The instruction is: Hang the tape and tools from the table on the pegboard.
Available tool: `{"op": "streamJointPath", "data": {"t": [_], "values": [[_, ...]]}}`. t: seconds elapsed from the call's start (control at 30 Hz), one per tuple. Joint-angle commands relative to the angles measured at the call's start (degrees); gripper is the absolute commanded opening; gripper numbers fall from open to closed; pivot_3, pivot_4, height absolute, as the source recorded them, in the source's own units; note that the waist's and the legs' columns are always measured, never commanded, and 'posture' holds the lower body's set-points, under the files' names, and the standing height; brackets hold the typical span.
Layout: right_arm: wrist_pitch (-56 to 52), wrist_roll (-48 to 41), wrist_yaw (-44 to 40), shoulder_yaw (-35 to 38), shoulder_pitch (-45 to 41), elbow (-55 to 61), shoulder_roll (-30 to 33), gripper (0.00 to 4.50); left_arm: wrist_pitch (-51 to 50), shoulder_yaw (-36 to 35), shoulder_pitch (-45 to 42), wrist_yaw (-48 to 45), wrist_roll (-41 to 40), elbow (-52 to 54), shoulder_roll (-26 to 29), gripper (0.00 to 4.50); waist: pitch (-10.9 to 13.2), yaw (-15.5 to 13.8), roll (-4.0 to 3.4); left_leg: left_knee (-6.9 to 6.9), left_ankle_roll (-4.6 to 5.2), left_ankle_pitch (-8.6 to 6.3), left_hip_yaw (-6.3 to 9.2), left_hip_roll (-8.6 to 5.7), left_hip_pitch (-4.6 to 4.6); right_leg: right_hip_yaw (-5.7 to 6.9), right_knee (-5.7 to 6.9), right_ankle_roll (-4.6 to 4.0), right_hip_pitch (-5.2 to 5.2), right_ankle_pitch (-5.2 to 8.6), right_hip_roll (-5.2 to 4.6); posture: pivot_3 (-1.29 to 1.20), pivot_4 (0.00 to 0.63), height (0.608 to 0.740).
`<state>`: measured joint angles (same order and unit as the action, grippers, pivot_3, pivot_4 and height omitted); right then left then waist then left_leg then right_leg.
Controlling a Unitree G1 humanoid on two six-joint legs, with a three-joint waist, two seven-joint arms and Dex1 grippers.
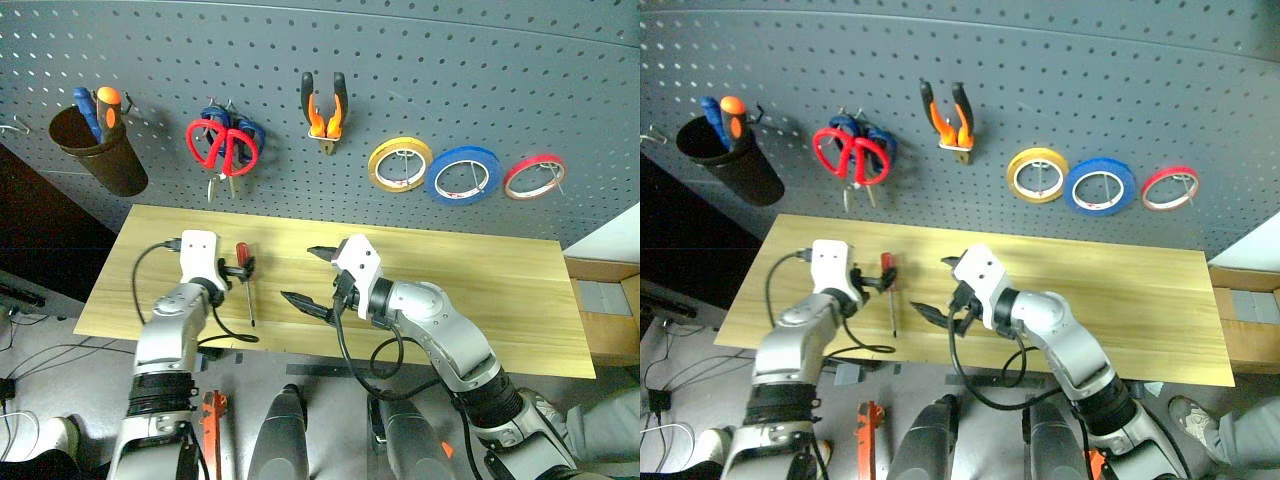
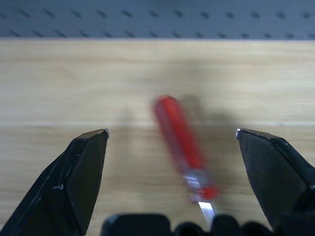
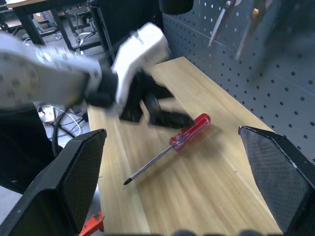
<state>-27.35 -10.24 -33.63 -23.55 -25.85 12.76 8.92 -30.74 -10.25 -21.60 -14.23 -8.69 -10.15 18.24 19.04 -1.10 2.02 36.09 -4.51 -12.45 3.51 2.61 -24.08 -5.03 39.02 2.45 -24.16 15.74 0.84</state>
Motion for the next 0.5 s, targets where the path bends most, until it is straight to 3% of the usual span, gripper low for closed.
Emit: {"op": "streamJointPath", "data": {"t": [0.03,0.37,0.47,0.5], "values": [[-0.93,-0.76,0.09,0.90,0.33,3.25,-0.08,4.50,1.38,0.31,-0.66,4.10,1.80,-1.72,-1.51,4.46,0.15,0.12,0.02,0.00,0.00,0.00,0.00,0.00,0.00,-0.01,-0.01,0.00,0.00,0.00,0.00,0.10,0.393,0.740],[-1.82,-0.55,-0.48,1.61,1.72,4.49,1.64,4.50,-0.88,0.33,-0.89,8.49,3.87,-6.06,-0.89,4.46,1.26,1.14,0.01,-0.03,-0.01,0.00,0.01,0.00,-0.03,-0.01,-0.02,0.00,-0.02,0.00,-0.02,0.10,0.406,0.740],[-1.71,-0.46,-0.25,1.62,1.60,4.31,1.40,4.50,-1.06,0.32,-1.19,8.92,3.96,-6.53,-0.54,3.93,1.27,1.19,0.01,-0.03,-0.02,0.00,-0.01,-0.01,-0.02,-0.03,-0.02,0.05,-0.02,0.03,-0.02,0.10,0.403,0.740],[-1.67,-0.47,-0.17,1.69,1.55,4.18,1.29,4.50,-1.07,0.26,-1.39,8.78,3.83,-6.64,-0.35,3.57,1.27,1.21,0.00,-0.03,-0.02,0.00,-0.01,-0.01,-0.02,-0.03,-0.02,0.06,-0.02,0.03,-0.02,0.10,0.403,0.740]]}}
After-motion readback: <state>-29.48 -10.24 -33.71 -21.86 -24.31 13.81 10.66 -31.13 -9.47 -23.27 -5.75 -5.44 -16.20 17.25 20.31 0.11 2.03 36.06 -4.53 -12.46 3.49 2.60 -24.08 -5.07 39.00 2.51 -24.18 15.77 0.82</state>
